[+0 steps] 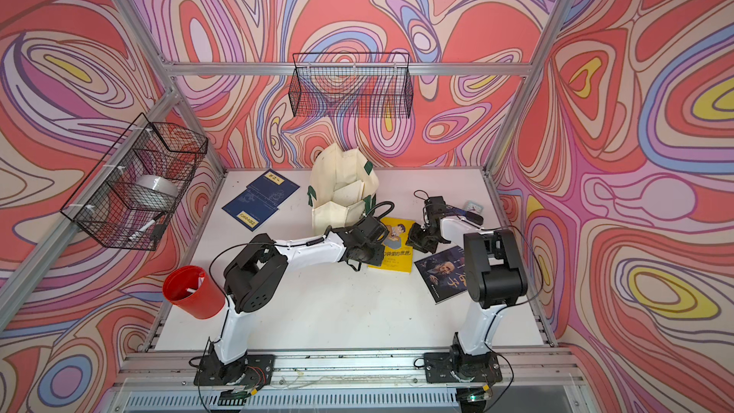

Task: Put the books into the canvas bag
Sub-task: Move the book to the center of the board, then pick up the book from the center of the board.

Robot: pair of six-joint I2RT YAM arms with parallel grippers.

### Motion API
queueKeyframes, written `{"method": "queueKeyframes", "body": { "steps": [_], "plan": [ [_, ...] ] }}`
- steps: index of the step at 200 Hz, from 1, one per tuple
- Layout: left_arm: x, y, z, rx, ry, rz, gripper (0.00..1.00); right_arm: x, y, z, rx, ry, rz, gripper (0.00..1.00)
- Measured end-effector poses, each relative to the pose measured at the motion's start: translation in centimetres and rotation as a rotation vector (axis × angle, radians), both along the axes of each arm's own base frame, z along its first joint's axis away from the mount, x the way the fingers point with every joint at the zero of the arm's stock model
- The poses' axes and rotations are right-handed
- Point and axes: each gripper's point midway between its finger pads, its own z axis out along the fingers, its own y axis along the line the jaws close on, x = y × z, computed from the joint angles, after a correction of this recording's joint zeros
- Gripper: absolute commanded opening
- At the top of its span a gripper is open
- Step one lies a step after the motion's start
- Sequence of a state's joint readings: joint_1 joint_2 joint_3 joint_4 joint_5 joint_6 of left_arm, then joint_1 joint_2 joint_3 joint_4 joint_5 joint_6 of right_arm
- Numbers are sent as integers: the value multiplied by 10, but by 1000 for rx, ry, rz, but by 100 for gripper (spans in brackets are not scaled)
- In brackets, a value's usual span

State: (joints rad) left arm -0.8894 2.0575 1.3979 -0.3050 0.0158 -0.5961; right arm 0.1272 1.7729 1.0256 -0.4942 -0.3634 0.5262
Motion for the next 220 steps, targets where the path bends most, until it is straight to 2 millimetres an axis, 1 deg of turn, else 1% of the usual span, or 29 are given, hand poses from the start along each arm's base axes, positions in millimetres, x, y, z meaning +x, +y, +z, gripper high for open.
{"method": "queueKeyframes", "body": {
  "steps": [17,44,58,68,76,89,98,111,127,141,161,170,191,208,220],
  "plan": [
    [-27,12,-1,7,18,5,52,-31,18,0,-16,28,40,27],
    [-62,34,-1,34,28,27,54,-76,41,0,-35,56,89,27],
    [-79,41,-1,32,33,32,57,-96,48,0,-35,76,104,30],
    [-90,45,0,16,37,38,60,-106,50,1,-37,87,109,33],
    [-99,48,3,-7,38,41,62,-110,50,3,-43,92,112,36],
    [-106,55,10,-51,33,59,68,-109,47,7,-63,86,107,40],
    [-107,59,17,-86,27,77,69,-105,46,11,-74,76,103,42],
    [-105,63,28,-156,16,112,70,-94,48,18,-86,53,103,44],
    [-98,71,35,-243,12,173,69,-79,51,24,-93,23,106,46],
    [-90,83,28,-303,27,241,67,-72,52,23,-104,13,109,47],
    [-83,99,5,-344,77,325,66,-70,50,14,-126,29,115,48],
    [-77,95,8,-391,82,334,65,-72,49,8,-135,42,119,48],
    [-70,78,7,-475,114,328,63,-77,46,-3,-148,65,128,41],
    [-66,64,8,-561,135,323,61,-76,49,-3,-130,51,131,34],
    [-66,57,8,-641,149,320,60,-76,51,-3,-116,40,133,32]
  ]
}}
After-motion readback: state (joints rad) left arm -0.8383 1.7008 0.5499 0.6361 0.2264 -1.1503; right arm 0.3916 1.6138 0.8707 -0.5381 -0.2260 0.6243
